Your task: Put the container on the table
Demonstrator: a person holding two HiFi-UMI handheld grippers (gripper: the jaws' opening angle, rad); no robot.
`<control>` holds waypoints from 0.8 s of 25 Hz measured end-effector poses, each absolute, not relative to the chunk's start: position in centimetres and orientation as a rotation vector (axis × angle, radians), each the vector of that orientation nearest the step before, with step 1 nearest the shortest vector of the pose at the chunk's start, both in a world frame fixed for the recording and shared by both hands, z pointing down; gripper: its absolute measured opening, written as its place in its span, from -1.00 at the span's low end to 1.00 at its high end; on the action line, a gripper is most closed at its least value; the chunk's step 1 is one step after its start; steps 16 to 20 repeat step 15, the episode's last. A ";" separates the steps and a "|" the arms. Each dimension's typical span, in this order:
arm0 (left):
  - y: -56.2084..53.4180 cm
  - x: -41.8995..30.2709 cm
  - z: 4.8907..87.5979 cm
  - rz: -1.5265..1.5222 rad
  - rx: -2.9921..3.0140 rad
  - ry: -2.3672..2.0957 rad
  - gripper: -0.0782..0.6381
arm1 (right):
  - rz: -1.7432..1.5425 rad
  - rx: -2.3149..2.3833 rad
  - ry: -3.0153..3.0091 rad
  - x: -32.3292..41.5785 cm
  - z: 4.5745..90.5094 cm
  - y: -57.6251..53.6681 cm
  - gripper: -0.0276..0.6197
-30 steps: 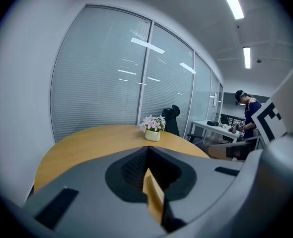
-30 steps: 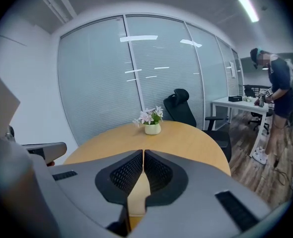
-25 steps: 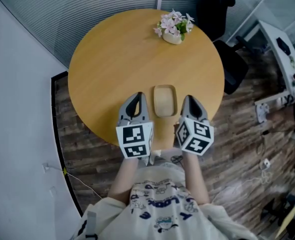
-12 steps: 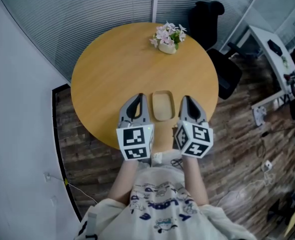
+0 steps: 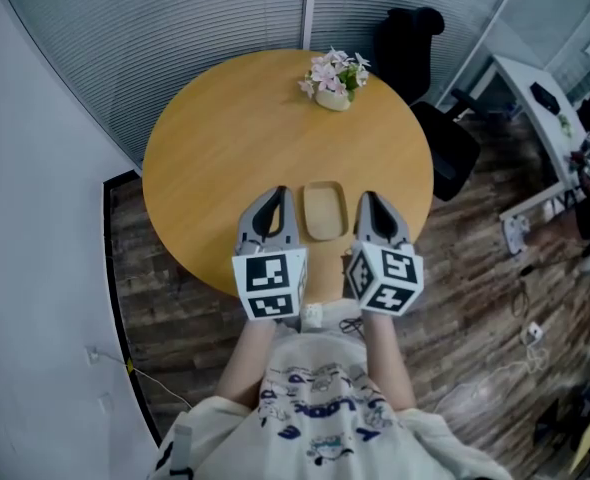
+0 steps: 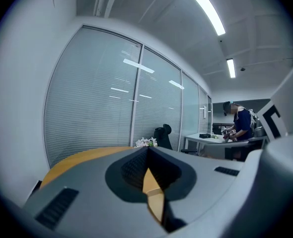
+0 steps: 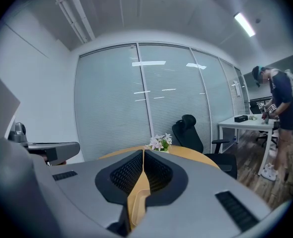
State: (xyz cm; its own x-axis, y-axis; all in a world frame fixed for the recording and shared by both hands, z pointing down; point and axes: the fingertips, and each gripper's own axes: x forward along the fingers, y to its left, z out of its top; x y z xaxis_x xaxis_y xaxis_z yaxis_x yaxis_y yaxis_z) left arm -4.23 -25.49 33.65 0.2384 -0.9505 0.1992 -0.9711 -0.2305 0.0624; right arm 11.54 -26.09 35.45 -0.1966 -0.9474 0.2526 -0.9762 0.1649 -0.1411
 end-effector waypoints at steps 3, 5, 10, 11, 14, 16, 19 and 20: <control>-25.3 -4.3 33.4 0.173 2.333 -1.835 -0.77 | 0.407 1.917 -2.323 11.4 35.2 -26.0 -0.88; -25.3 -4.3 33.4 0.172 2.334 -1.838 -0.77 | 0.401 1.915 -2.326 11.4 35.2 -26.0 -0.88; -25.3 -4.1 33.6 0.176 2.331 -1.835 -0.77 | 0.408 1.913 -2.321 11.6 35.5 -26.0 -0.88; -25.3 -4.1 33.7 0.177 2.331 -1.834 -0.77 | 0.412 1.912 -2.322 11.6 35.6 -26.0 -0.88; -25.3 -3.9 33.8 0.181 2.327 -1.833 -0.77 | 0.423 1.907 -2.325 11.7 35.8 -26.0 -0.88; -25.3 -3.9 33.9 0.182 2.325 -1.833 -0.77 | 0.427 1.905 -2.326 11.7 35.9 -26.0 -0.88; -25.3 -3.9 33.9 0.182 2.325 -1.833 -0.77 | 0.427 1.905 -2.326 11.7 35.9 -26.0 -0.88; -25.3 -3.9 33.9 0.182 2.325 -1.833 -0.77 | 0.427 1.905 -2.326 11.7 35.9 -26.0 -0.88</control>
